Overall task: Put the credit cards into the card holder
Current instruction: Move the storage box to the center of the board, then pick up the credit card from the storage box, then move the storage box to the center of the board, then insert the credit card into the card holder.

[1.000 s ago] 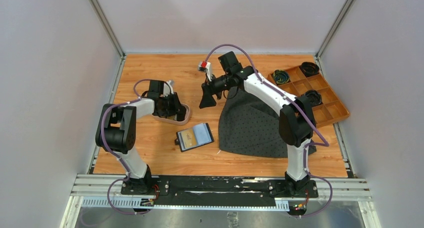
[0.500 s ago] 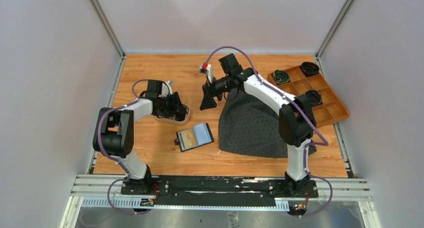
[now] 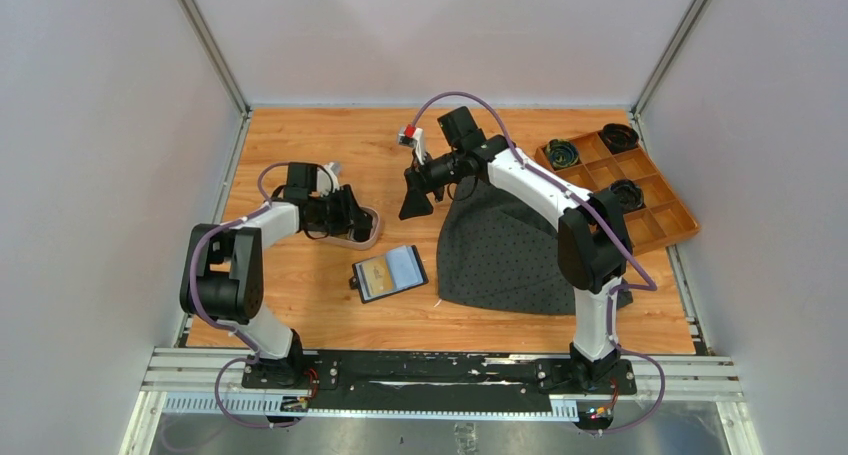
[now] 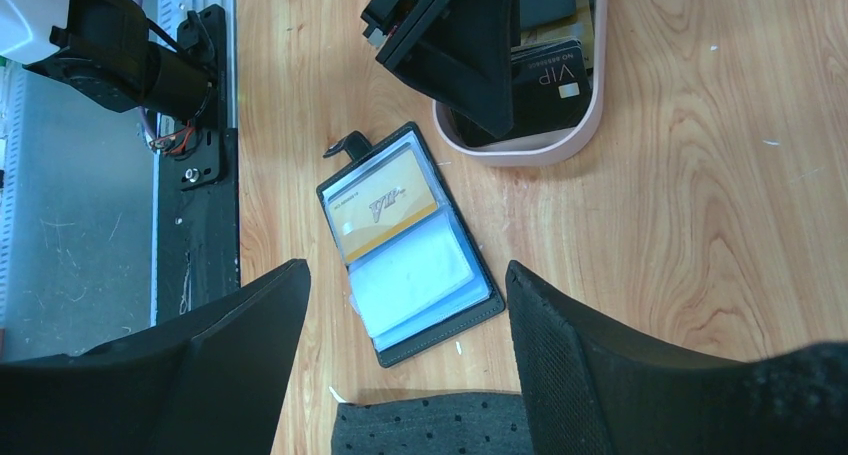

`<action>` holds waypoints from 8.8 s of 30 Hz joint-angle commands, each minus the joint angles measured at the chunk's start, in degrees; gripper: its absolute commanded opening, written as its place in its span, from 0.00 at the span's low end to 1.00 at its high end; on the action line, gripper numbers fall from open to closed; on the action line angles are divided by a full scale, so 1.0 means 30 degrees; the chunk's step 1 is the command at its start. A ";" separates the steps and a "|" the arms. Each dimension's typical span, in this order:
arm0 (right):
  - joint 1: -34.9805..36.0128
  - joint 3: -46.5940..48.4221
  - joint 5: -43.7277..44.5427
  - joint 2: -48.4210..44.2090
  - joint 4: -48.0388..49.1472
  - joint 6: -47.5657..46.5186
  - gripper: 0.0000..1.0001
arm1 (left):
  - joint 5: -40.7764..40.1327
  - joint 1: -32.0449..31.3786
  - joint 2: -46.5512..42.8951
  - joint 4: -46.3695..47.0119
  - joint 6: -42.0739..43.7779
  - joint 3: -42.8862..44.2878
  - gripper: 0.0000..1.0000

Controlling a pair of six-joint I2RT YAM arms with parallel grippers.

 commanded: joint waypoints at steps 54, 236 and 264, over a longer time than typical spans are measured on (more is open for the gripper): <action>0.0146 -0.0626 -0.0357 -0.0252 0.0207 0.0041 0.75 | 0.3130 0.1337 -0.0643 0.1974 -0.1264 -0.1539 0.24; 0.0502 -0.7249 -0.1645 -0.3068 0.0706 -0.1209 0.54 | -0.5499 -0.5197 -1.9015 0.4181 -0.8424 -1.3178 0.00; 0.1983 -0.5969 0.2846 0.2456 0.1084 0.2805 0.10 | -0.7406 -0.5197 -1.9690 0.6335 -1.1461 -1.5370 0.00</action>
